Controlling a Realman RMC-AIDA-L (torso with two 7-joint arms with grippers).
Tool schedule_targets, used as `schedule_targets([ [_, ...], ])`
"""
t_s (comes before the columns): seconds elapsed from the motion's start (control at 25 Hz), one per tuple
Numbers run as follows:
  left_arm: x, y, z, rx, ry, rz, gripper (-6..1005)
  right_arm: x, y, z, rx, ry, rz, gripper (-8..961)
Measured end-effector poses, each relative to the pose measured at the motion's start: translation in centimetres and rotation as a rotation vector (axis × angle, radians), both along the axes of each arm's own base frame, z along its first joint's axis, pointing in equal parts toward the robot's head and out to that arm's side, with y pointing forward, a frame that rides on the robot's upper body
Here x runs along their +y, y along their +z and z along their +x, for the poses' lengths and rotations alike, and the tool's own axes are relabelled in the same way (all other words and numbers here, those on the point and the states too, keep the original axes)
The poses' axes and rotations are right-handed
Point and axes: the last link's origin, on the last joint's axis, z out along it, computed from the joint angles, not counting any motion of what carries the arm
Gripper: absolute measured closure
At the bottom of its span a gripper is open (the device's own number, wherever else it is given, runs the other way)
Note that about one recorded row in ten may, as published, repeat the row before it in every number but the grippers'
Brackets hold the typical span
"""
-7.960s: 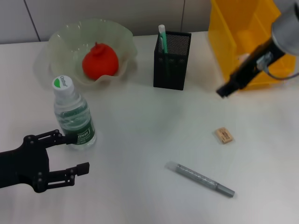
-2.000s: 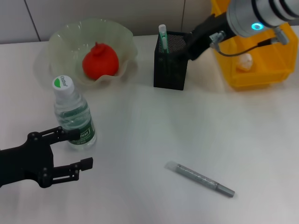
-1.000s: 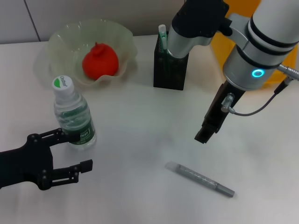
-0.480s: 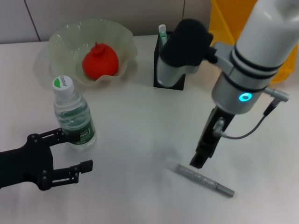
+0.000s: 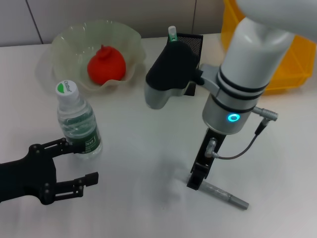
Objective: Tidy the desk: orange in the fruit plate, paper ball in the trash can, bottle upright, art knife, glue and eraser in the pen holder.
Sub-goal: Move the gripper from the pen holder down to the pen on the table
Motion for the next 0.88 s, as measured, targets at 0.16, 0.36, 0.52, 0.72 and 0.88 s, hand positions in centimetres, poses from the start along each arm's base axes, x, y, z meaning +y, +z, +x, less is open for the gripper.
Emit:
schedule_targets([
  [0.16,-0.2,0.0,-0.1,-0.002,0.002,-0.002,197,-0.1,-0.6,0.0,-0.019,0.006,0.010,417],
  [0.36,-0.3,-0.1,-0.1,-0.002,0.003,-0.003,197,-0.1,-1.0,0.0,-0.030,0.007,0.022,430],
  [0.52,-0.6,0.0,-0.2,-0.003,-0.017,0.000,197,-0.3,-1.5,0.0,-0.056,0.015,0.026,440],
  [0.72,-1.0,0.1,0.1,-0.013,-0.053,-0.018,197,-0.3,-1.6,-0.1,-0.064,0.018,0.029,453],
  [0.88,-1.1,0.2,0.0,-0.009,-0.055,-0.025,197,-0.4,-1.7,-0.1,-0.061,0.013,0.029,463],
])
